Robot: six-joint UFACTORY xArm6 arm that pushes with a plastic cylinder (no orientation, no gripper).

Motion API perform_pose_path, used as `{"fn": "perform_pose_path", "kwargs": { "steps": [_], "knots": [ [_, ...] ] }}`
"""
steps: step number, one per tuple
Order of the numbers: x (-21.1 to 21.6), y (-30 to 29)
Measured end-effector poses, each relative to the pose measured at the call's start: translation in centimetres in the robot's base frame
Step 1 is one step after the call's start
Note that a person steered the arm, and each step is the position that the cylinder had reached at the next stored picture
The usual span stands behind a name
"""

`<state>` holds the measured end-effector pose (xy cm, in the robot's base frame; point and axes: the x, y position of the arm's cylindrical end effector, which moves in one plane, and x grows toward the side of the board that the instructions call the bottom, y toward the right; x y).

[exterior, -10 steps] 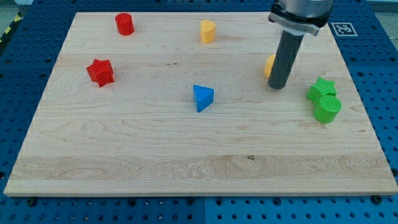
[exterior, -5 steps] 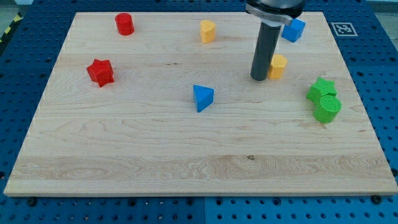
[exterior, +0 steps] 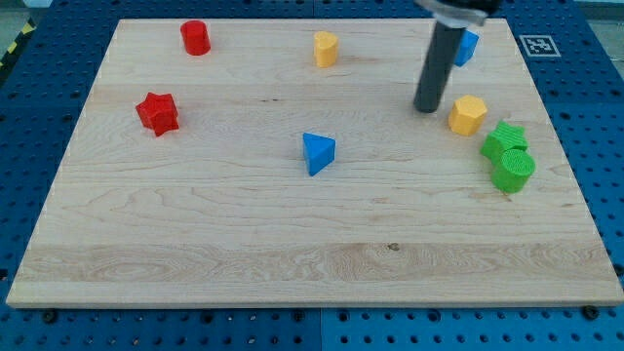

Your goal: Slide the yellow hexagon to the top left of the green star

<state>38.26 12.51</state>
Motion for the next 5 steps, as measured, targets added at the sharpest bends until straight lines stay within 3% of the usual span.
{"fn": "perform_pose_path", "kwargs": {
  "steps": [1, 3, 5],
  "knots": [
    [2.7, 0.5],
    [3.3, 6.5],
    [4.6, 1.4]
  ]
}}
